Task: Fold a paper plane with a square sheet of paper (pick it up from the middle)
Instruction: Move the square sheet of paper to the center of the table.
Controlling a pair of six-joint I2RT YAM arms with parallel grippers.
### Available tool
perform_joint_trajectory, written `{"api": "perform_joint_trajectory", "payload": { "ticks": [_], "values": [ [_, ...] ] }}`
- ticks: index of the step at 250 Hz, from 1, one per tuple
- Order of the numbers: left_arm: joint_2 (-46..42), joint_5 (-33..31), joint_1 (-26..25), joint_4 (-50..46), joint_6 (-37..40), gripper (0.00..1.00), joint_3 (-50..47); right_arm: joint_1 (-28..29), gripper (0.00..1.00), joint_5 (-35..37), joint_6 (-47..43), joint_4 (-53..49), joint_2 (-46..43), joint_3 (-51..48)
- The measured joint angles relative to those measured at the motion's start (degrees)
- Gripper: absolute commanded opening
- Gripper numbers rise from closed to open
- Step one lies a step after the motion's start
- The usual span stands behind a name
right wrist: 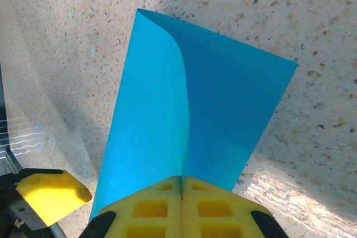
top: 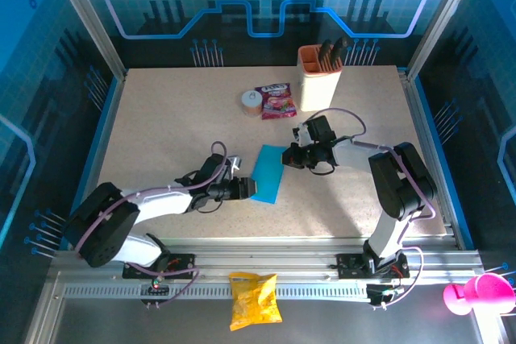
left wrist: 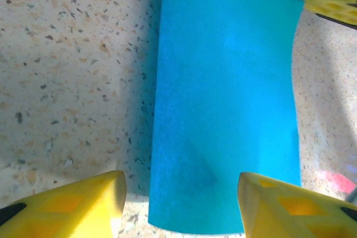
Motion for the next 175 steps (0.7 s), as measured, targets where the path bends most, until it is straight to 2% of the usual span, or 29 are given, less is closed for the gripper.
{"api": "perform_joint_trajectory", "payload": {
  "ticks": [81,175],
  "values": [
    [-1.6,-0.4,-0.2,0.6,-0.6,0.53,-0.3,0.0,0.0,0.0,-1.2,-1.0,0.9,0.3],
    [1.0,1.5,-1.1,2.5,-0.8,0.52,-0.3,0.0,0.0,0.0,-1.5,-1.5,2.4,2.1]
  ]
}}
